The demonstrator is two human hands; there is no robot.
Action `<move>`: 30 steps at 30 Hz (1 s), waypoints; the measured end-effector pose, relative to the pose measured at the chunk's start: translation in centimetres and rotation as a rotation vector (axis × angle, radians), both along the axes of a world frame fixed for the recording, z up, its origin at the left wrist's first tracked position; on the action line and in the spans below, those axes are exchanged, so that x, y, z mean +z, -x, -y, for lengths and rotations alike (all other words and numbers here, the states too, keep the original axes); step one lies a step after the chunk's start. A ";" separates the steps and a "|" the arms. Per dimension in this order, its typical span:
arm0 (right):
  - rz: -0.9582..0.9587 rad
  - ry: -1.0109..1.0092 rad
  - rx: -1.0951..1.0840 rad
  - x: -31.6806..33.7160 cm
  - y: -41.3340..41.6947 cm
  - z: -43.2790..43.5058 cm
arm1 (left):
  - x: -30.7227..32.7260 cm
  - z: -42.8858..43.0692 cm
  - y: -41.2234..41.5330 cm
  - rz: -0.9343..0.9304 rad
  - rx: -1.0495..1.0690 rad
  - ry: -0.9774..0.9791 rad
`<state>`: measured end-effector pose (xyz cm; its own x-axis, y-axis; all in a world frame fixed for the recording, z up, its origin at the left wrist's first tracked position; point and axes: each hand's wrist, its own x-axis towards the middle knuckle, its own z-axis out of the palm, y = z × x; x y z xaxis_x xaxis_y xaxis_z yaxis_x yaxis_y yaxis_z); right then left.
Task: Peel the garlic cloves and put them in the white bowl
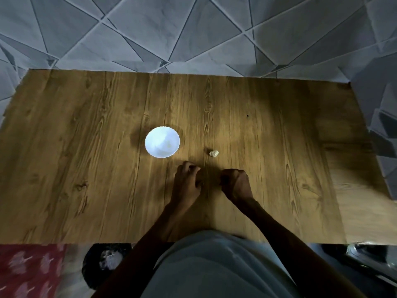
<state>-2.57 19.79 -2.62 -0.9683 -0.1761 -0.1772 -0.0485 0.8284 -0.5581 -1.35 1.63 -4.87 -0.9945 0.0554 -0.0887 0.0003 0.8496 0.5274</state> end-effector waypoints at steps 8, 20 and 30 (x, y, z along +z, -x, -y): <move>0.116 -0.053 -0.058 0.7 1.9 0.4 | 0.4 0.1 0.2 -0.007 -0.009 0.003; 0.324 0.546 -0.252 2.0 0.6 0.2 | 1.7 -0.7 0.6 0.378 0.179 -0.691; -0.029 0.352 -0.042 2.0 -1.1 1.3 | 2.1 -0.1 0.0 0.739 0.461 -1.062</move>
